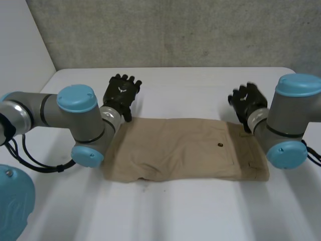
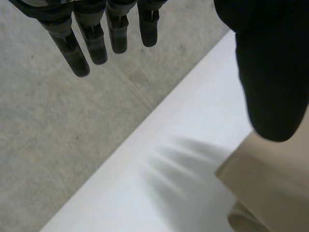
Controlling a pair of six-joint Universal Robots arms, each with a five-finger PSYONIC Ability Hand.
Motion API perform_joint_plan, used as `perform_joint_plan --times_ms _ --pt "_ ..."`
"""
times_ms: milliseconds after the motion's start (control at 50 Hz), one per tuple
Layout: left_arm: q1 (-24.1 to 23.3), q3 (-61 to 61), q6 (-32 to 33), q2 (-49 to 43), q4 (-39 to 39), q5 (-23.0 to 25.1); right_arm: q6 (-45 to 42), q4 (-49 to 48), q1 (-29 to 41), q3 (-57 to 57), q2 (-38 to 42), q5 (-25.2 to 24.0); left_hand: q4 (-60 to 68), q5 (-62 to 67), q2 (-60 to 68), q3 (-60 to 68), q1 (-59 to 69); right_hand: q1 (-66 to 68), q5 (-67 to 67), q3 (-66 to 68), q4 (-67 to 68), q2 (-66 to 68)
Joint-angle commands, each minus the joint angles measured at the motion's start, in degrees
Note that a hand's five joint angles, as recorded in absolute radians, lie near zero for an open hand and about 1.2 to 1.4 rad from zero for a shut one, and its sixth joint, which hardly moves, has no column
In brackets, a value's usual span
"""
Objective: Fold the shorts.
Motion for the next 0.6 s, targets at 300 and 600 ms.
perform_joint_plan --times_ms 300,600 --pt "-3.3 -31.6 -4.9 29.7 -1.1 -0.2 21.5 5.4 -1.6 25.1 -30.7 -4.7 -1.4 -1.9 -1.6 -1.9 -0.1 4.0 0.7 1.7 1.6 1.9" --pt "-2.9 -45.6 -15.0 38.2 -3.2 0.1 25.5 1.2 -10.4 47.3 -33.9 -13.9 -1.6 -2.1 -1.8 -2.1 -0.3 19.9 16.6 17.6 17.4 17.7"
